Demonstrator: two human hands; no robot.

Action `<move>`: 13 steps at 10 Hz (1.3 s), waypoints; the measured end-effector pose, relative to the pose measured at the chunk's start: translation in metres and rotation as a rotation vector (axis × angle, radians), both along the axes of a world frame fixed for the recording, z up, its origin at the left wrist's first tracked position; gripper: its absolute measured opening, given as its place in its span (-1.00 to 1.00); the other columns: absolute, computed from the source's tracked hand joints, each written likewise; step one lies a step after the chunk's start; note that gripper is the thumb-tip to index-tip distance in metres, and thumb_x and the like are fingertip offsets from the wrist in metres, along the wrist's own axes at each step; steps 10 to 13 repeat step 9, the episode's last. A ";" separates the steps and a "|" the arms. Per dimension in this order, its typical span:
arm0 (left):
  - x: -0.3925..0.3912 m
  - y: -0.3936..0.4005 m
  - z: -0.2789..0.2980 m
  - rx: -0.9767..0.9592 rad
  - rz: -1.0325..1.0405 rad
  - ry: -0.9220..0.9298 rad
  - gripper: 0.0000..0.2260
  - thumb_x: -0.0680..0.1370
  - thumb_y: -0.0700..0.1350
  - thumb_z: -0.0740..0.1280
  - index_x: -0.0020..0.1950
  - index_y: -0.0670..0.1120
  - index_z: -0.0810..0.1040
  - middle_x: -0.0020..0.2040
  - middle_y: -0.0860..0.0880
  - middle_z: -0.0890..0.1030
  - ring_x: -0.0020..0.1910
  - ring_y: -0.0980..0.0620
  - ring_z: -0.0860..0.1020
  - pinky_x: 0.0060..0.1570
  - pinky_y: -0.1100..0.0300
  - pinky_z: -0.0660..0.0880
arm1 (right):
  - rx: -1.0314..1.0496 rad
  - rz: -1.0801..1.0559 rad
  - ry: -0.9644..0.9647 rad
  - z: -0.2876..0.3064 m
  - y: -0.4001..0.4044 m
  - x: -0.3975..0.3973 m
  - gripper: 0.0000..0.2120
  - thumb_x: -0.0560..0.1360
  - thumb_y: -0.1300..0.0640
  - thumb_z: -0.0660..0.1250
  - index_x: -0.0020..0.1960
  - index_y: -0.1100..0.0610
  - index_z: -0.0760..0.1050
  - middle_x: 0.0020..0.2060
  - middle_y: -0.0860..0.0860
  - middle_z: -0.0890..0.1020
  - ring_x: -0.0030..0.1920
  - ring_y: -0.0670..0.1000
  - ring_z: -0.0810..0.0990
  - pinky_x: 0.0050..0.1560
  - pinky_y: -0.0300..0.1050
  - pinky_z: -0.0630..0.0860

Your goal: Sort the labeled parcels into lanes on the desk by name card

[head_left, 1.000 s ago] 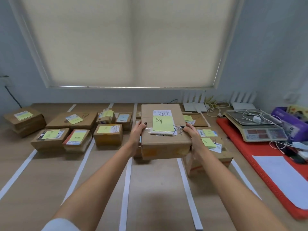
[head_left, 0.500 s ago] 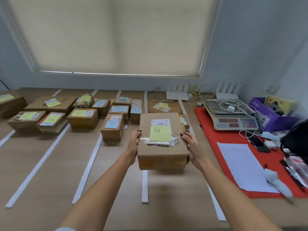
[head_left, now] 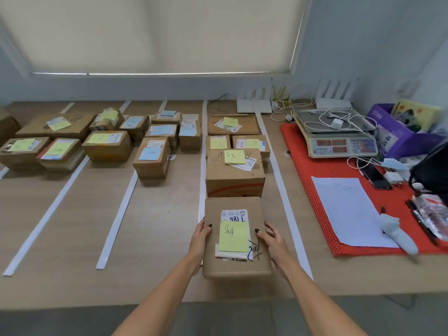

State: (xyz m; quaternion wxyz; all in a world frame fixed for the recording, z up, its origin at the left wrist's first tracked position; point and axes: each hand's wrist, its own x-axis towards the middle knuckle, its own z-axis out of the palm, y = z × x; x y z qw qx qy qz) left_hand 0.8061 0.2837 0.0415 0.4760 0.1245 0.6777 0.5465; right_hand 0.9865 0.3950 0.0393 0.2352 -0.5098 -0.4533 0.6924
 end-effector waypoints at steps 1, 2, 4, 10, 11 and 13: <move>-0.008 0.015 -0.010 -0.027 -0.019 0.005 -0.71 0.64 -0.11 0.07 0.29 0.15 0.42 -0.06 0.21 0.67 -0.15 0.22 0.65 -0.35 0.38 0.52 | -0.010 -0.020 -0.027 -0.016 0.016 -0.008 -0.62 0.50 0.21 0.34 0.28 0.02 0.38 0.01 0.02 0.55 -0.03 0.01 0.60 -0.03 -0.05 0.57; -0.019 0.033 -0.018 -0.053 -0.033 -0.002 -0.68 0.64 -0.11 0.06 0.37 0.09 0.38 0.05 0.17 0.63 -0.07 0.19 0.63 -0.31 0.41 0.51 | -0.009 -0.015 -0.069 -0.029 0.033 -0.019 -0.52 0.50 0.21 0.34 0.39 0.07 0.33 0.16 0.14 0.54 0.10 0.12 0.58 0.19 0.07 0.51; -0.042 0.062 -0.037 -0.084 -0.026 0.005 -0.65 0.64 -0.12 0.04 0.40 0.06 0.37 0.13 0.12 0.60 0.02 0.16 0.59 -0.22 0.34 0.50 | 0.038 0.064 -0.146 -0.043 0.062 -0.051 -0.48 0.52 0.18 0.32 0.44 0.03 0.27 0.22 0.09 0.55 0.07 0.03 0.60 0.09 -0.03 0.56; -0.083 0.080 -0.007 -0.098 0.028 0.214 -0.54 0.56 -0.14 0.25 0.45 -0.01 0.28 0.43 -0.03 0.35 0.33 -0.02 0.37 0.27 0.08 0.34 | 0.265 0.027 -0.370 0.011 0.095 -0.067 -0.42 0.48 0.15 0.35 0.46 0.05 0.24 0.35 0.09 0.38 0.30 0.09 0.40 0.10 -0.13 0.35; -0.083 0.080 -0.007 -0.098 0.028 0.214 -0.54 0.56 -0.14 0.25 0.45 -0.01 0.28 0.43 -0.03 0.35 0.33 -0.02 0.37 0.27 0.08 0.34 | 0.265 0.027 -0.370 0.011 0.095 -0.067 -0.42 0.48 0.15 0.35 0.46 0.05 0.24 0.35 0.09 0.38 0.30 0.09 0.40 0.10 -0.13 0.35; -0.083 0.080 -0.007 -0.098 0.028 0.214 -0.54 0.56 -0.14 0.25 0.45 -0.01 0.28 0.43 -0.03 0.35 0.33 -0.02 0.37 0.27 0.08 0.34 | 0.265 0.027 -0.370 0.011 0.095 -0.067 -0.42 0.48 0.15 0.35 0.46 0.05 0.24 0.35 0.09 0.38 0.30 0.09 0.40 0.10 -0.13 0.35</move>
